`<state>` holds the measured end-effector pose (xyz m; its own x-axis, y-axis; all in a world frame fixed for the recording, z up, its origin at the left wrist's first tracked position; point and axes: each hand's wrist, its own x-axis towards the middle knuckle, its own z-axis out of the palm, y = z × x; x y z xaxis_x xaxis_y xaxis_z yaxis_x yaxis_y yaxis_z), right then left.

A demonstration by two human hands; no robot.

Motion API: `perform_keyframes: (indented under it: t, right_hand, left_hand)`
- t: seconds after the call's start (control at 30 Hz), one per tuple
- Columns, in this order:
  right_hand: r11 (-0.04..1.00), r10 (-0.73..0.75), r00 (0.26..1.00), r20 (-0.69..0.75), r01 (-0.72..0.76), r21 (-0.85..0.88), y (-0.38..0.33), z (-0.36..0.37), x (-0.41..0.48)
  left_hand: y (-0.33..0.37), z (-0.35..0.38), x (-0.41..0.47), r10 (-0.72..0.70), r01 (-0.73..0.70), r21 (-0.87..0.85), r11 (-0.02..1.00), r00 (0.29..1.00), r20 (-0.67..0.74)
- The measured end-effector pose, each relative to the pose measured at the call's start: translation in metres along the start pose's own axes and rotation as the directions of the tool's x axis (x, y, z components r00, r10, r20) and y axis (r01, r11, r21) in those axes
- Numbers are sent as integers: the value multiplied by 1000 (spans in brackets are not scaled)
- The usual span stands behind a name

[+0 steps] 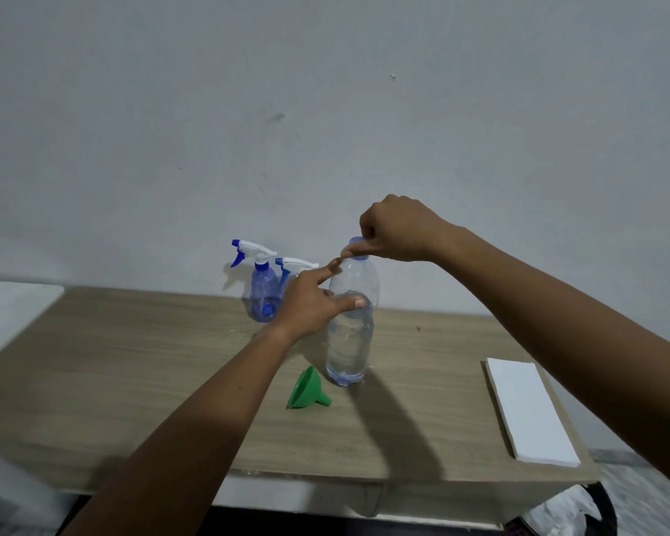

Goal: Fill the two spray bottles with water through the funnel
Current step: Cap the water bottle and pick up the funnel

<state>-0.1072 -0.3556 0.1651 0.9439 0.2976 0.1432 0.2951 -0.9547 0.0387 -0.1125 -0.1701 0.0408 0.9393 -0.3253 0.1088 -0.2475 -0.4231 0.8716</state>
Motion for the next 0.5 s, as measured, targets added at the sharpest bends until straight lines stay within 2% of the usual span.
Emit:
perform_keyframes:
  t: [0.07,0.1,0.2,0.23,0.3,0.37,0.5]
  right_hand:
    - [998,8,1000,-13,-9,-65,1,1,0]
    - [999,6,1000,5,-5,-35,3,-1,-1]
    - [963,-64,980,188,12,269,10,-12,-4]
    - [941,-113,966,231,30,336,12,-13,-4]
    - [925,-154,961,228,59,375,14,-11,-3]
    - [941,-137,975,176,72,332,13,-8,0]
    - [989,-95,991,95,83,120,7,-3,0]
  left_hand:
    - [-1,-1,1,-9,9,0,1000,1000,3]
    - [-1,-1,1,-10,10,2,1000,1000,4]
    - [0,-1,1,14,-14,3,1000,1000,14]
    - [0,-1,1,20,-20,0,1000,1000,17]
    - [0,-1,2,19,-19,-2,1000,1000,23]
    - [-1,-1,3,13,-13,-16,1000,1000,22]
    - [-3,-1,3,15,-14,-35,999,1000,21]
